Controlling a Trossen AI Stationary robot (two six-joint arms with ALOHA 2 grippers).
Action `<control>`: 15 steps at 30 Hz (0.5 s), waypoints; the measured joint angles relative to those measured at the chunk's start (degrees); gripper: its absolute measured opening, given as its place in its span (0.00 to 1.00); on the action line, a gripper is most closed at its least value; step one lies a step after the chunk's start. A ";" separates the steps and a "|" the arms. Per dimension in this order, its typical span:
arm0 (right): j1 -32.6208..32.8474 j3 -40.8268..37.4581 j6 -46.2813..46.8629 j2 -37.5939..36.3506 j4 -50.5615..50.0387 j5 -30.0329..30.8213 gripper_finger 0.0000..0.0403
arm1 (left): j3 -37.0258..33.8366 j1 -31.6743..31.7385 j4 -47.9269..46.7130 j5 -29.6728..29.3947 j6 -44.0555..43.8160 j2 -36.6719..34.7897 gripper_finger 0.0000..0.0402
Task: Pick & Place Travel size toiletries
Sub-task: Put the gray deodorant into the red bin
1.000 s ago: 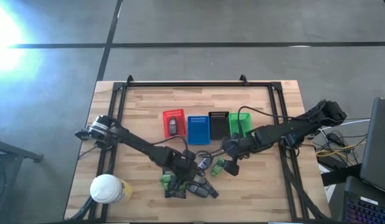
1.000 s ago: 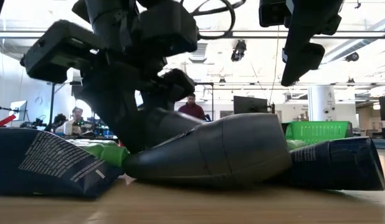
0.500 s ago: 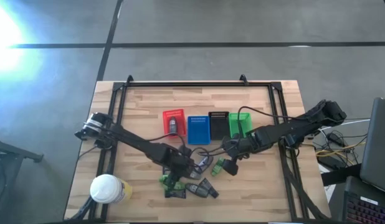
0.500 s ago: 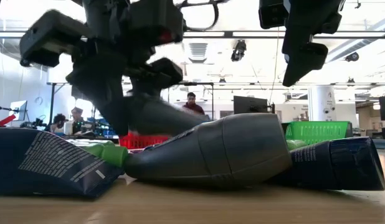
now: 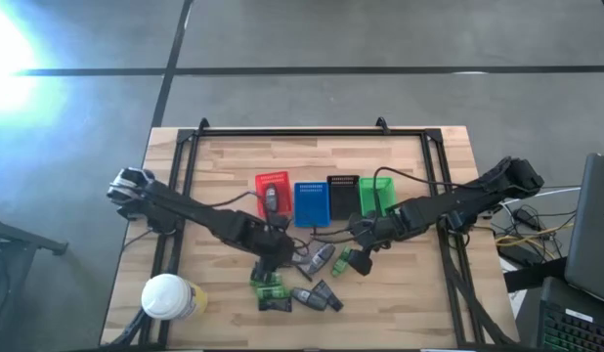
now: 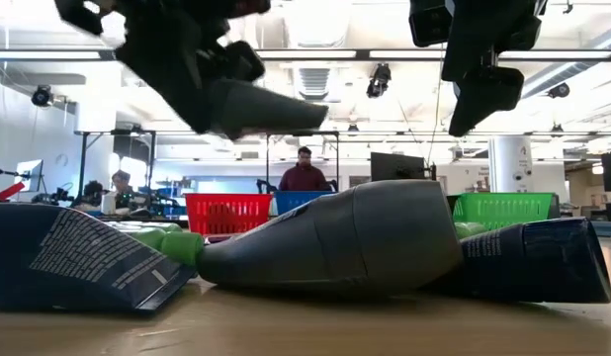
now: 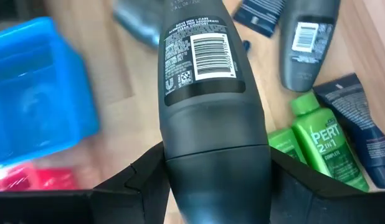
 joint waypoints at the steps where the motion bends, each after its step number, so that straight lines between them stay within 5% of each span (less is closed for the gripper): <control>1: 0.00 0.00 0.00 0.00 0.02 0.00 0.91 | 0.00 0.02 -0.51 -0.96 -1.02 -0.93 0.51; 7: 0.00 0.00 0.03 0.00 -0.10 -0.04 0.91 | 0.00 0.95 -4.49 -6.81 -10.05 -4.52 0.51; 15: 0.09 0.00 1.84 0.00 -0.15 1.46 0.91 | -0.07 2.62 -14.89 -20.91 -37.78 -7.74 0.51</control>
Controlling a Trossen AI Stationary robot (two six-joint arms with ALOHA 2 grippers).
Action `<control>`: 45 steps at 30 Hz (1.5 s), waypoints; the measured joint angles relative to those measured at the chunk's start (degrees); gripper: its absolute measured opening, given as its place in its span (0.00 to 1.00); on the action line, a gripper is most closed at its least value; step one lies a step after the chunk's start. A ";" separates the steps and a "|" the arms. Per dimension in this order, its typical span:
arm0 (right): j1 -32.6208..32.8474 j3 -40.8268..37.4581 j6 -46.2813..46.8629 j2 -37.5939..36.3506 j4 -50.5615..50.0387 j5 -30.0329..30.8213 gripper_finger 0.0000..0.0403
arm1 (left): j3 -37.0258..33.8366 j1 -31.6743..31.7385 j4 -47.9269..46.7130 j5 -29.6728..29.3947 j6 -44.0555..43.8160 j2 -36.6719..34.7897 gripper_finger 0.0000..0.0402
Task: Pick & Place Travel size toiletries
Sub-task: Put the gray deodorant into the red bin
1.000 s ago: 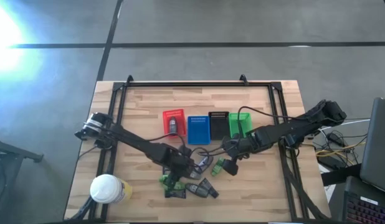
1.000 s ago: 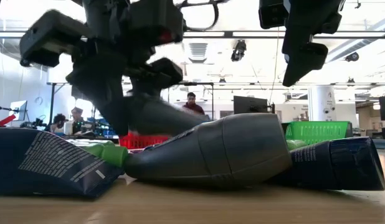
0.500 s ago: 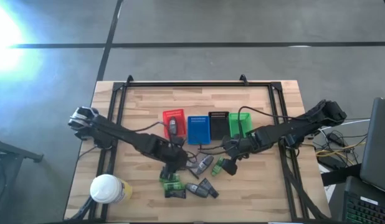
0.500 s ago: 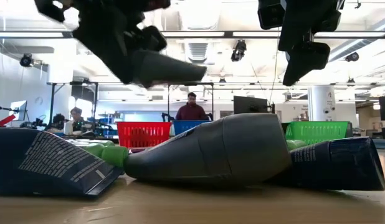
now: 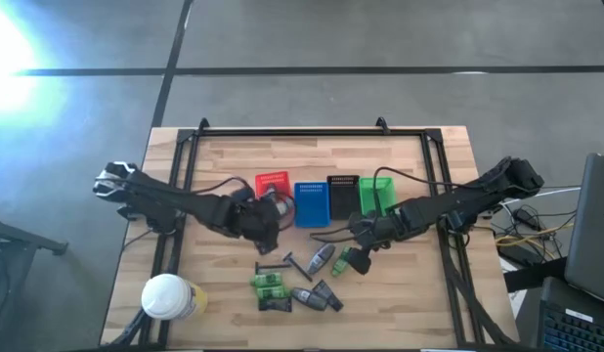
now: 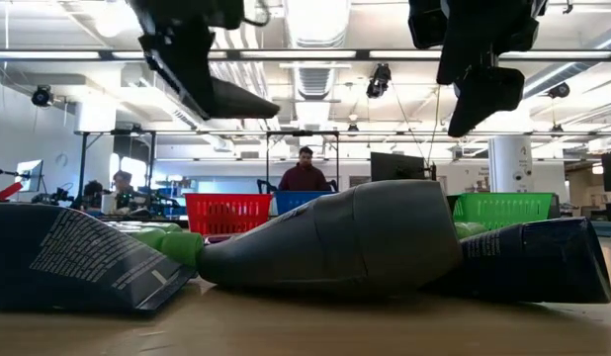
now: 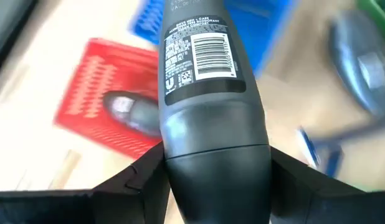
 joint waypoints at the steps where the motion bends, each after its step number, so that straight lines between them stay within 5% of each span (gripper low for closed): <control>1: 0.00 0.00 0.10 -0.02 -0.02 0.02 0.91 | 0.00 0.10 -0.34 -1.84 -2.95 -0.22 0.51; 7: 0.02 0.00 4.38 -0.02 0.09 0.75 0.91 | 0.00 3.98 -0.75 -6.78 -15.12 -0.29 0.51; 20: -0.12 0.24 4.73 0.02 7.86 2.76 0.91 | -7.33 14.44 12.90 1.48 -9.15 0.26 0.51; 24: 0.44 0.42 6.34 0.02 9.03 2.74 0.91 | -8.28 16.37 14.36 3.51 -0.67 0.22 0.51; 29: 0.42 0.42 6.92 0.02 9.01 2.75 0.91 | -7.85 16.92 13.46 6.49 26.21 0.11 0.51; 32: 0.42 0.42 6.95 0.02 8.98 3.03 0.91 | -7.27 18.28 8.62 6.03 34.52 0.06 0.51; 35: 0.42 0.42 6.92 0.02 8.98 3.03 0.91 | -7.15 21.23 3.52 5.64 27.79 0.00 0.51; 38: 0.42 0.40 7.12 0.02 8.98 3.14 0.91 | -7.80 23.42 3.68 11.73 14.12 -0.76 0.51; 45: 0.41 0.37 6.69 0.02 8.85 3.17 0.91 | -10.16 23.37 15.60 17.20 -3.08 -1.21 0.51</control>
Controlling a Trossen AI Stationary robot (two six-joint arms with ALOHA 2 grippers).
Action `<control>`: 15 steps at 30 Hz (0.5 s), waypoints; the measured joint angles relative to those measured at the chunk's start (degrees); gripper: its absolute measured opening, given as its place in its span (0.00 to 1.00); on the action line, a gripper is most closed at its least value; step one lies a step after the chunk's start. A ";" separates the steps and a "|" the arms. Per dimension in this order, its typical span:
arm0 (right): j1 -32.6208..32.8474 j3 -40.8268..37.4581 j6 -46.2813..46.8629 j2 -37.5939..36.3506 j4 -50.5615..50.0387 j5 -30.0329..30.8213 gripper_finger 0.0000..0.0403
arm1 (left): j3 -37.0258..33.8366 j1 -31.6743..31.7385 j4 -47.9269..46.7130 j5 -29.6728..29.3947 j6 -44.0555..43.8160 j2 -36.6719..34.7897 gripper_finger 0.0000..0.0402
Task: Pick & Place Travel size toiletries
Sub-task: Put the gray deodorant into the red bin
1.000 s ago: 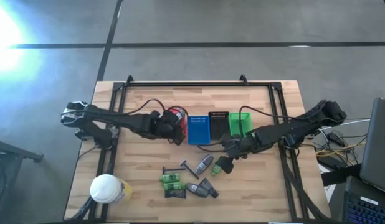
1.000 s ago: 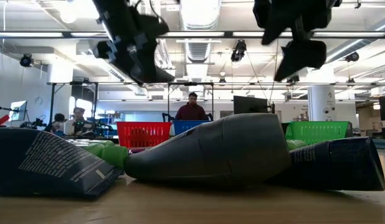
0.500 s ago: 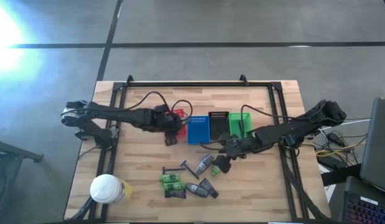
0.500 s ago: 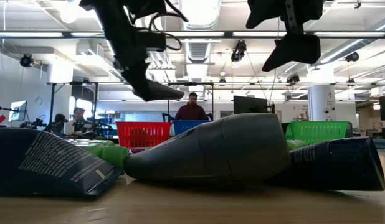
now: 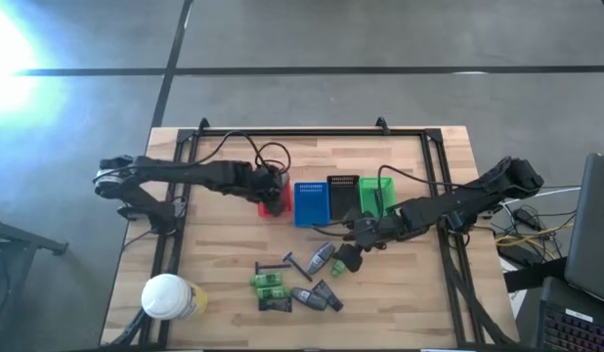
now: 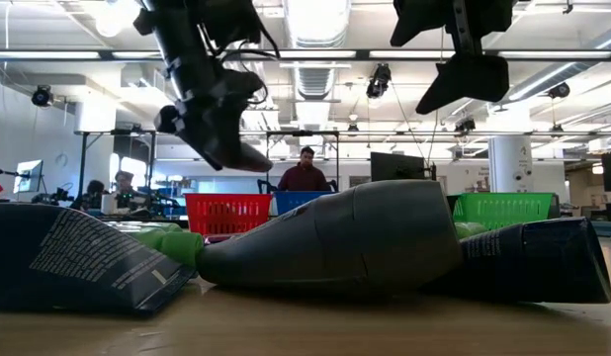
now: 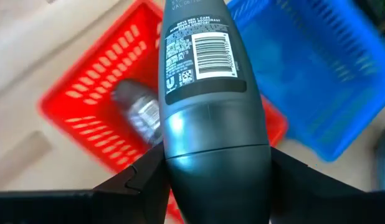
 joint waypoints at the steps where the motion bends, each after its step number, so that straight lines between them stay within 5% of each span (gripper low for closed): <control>1: -0.02 0.00 -0.01 0.00 -0.06 0.01 0.91 | -0.35 0.00 0.94 0.14 -1.76 0.07 0.51; 15: -0.01 -0.04 -4.35 0.00 -0.23 0.22 0.91 | -6.95 0.09 8.40 3.32 -24.35 0.30 0.52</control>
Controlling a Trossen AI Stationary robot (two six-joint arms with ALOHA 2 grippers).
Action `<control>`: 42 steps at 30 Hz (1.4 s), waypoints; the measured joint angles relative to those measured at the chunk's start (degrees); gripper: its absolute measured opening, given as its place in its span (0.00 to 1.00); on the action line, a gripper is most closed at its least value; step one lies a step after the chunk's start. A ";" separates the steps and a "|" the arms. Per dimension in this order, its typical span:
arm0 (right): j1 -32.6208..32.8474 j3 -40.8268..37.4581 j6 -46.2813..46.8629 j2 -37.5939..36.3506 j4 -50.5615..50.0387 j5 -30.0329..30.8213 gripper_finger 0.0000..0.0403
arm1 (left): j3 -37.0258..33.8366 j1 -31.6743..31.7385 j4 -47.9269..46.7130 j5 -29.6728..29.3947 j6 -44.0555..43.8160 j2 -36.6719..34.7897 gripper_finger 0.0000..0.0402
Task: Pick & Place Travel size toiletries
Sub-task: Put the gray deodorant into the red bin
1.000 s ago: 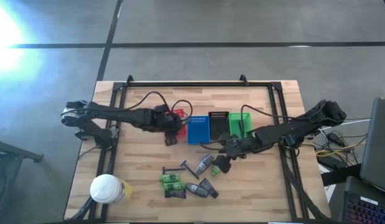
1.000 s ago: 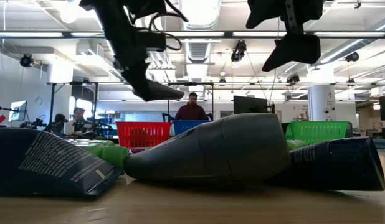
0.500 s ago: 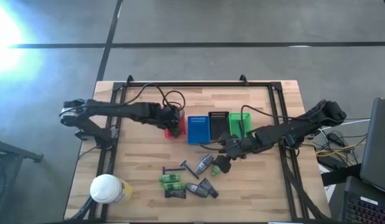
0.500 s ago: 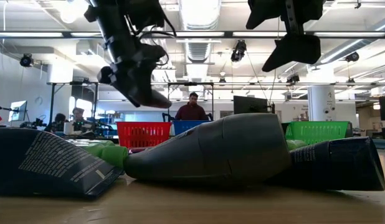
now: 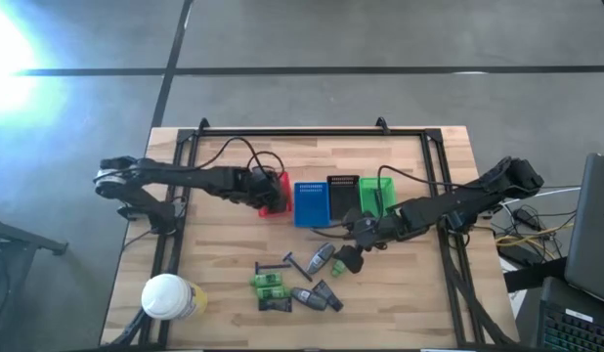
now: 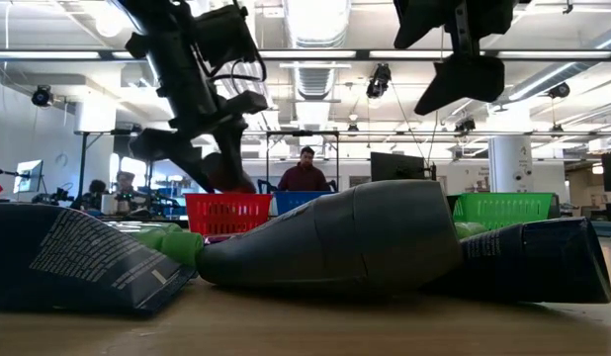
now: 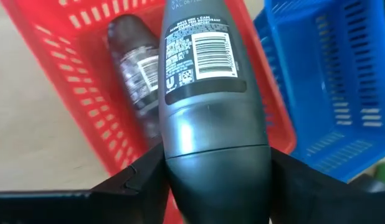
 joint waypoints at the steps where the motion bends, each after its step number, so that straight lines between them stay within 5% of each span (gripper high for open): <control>1: 0.01 0.00 -0.41 0.00 -0.01 0.33 0.91 | 0.00 0.00 0.41 0.00 -0.35 0.05 0.53; 17: 0.00 -0.24 -2.98 0.00 -0.03 1.55 0.91 | 0.31 0.04 5.32 -0.80 -2.63 0.05 0.58; 25: -0.11 -0.35 -6.47 0.71 -0.19 -3.31 0.91 | 3.59 -5.17 5.56 8.97 19.44 -2.06 0.58; 32: -0.27 -0.31 -19.53 6.07 -0.32 -5.94 0.91 | 3.96 -16.74 5.17 12.98 36.17 -2.20 0.58; 42: -0.54 7.96 -56.58 17.04 -3.56 -1.74 0.91 | 3.96 -27.22 3.25 6.69 29.53 -2.20 0.58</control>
